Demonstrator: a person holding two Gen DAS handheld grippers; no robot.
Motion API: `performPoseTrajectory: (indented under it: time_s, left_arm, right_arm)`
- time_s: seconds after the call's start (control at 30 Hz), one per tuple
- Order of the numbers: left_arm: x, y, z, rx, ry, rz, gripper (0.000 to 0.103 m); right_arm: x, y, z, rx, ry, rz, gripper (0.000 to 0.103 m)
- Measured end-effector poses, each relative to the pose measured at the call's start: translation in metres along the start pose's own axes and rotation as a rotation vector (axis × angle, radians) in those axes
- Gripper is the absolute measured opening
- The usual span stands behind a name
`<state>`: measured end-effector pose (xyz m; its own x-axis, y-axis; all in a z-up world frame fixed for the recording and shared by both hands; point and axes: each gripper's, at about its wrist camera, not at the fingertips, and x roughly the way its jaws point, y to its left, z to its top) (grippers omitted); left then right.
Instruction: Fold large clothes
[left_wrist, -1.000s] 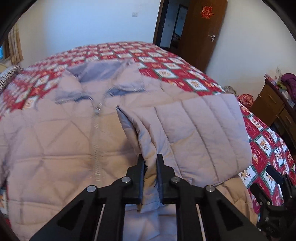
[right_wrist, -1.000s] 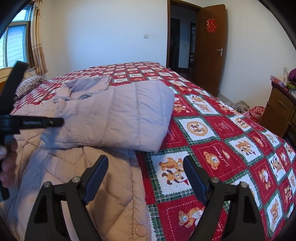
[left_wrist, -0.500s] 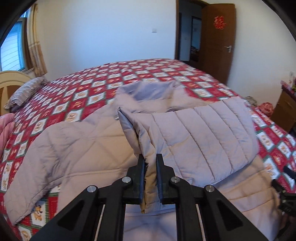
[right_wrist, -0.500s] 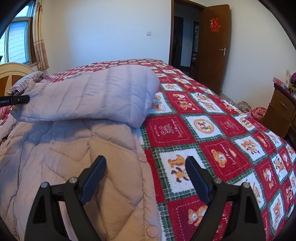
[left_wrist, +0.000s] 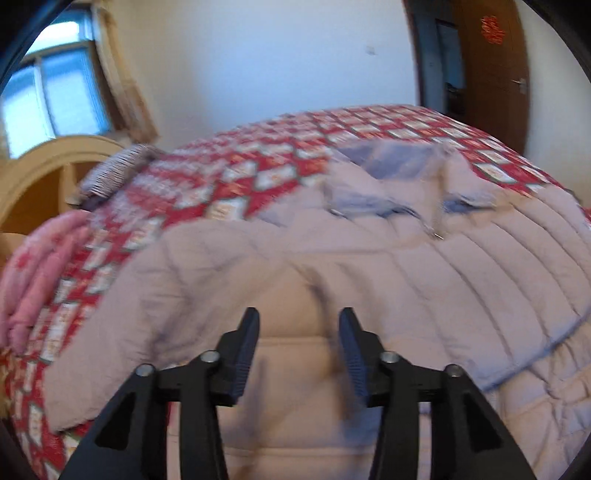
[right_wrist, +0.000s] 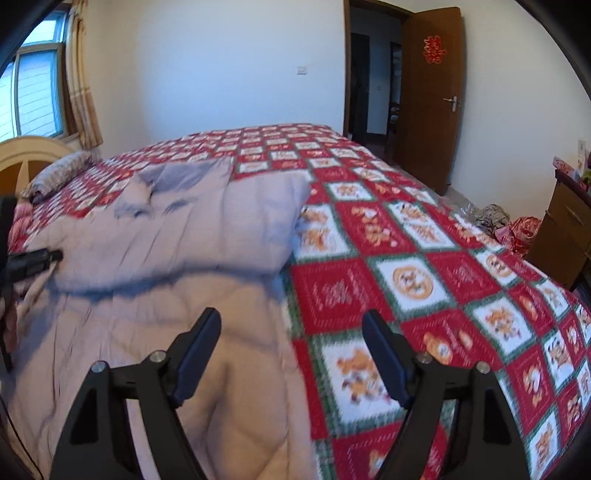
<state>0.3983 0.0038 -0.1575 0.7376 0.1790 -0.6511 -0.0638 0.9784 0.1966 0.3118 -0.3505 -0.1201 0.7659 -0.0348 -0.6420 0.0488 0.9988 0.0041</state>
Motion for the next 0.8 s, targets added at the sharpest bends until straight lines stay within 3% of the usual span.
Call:
performPoseTrajectory:
  time_s: [0.03,0.1,0.17,0.27,0.4,0.53,0.8]
  left_arm:
    - [-0.005,0.006,0.003,-0.028,-0.023,0.016,0.053]
    - [-0.015,0.012,0.009,-0.088,-0.067,-0.022,0.064]
    - [-0.018,0.003,0.016,-0.12,-0.086,-0.067,0.077]
    - [-0.002,-0.026,0.021,-0.074,-0.046,-0.117,0.08]
    - [0.042,-0.055,0.011,-0.015,0.058,-0.07,0.08]
    - [0.061,-0.05,-0.005,-0.069,0.082,-0.107,0.083]
    - [0.065,-0.038,-0.016,-0.154,0.096,-0.121,0.092]
  right_arm:
    - [0.002,0.0,0.005,0.0,-0.002,0.001,0.074]
    - [0.016,0.002,0.023,-0.005,-0.002,0.012,0.057]
    - [0.032,0.007,0.041,-0.011,0.008,0.024,0.05]
    - [0.061,0.021,0.068,-0.013,0.016,0.083,0.05]
    - [0.107,0.034,0.071,-0.051,0.09,0.071,0.05]
    - [0.135,0.036,0.049,-0.062,0.151,0.056,0.051]
    - [0.148,0.046,0.03,-0.113,0.139,0.01,0.051]
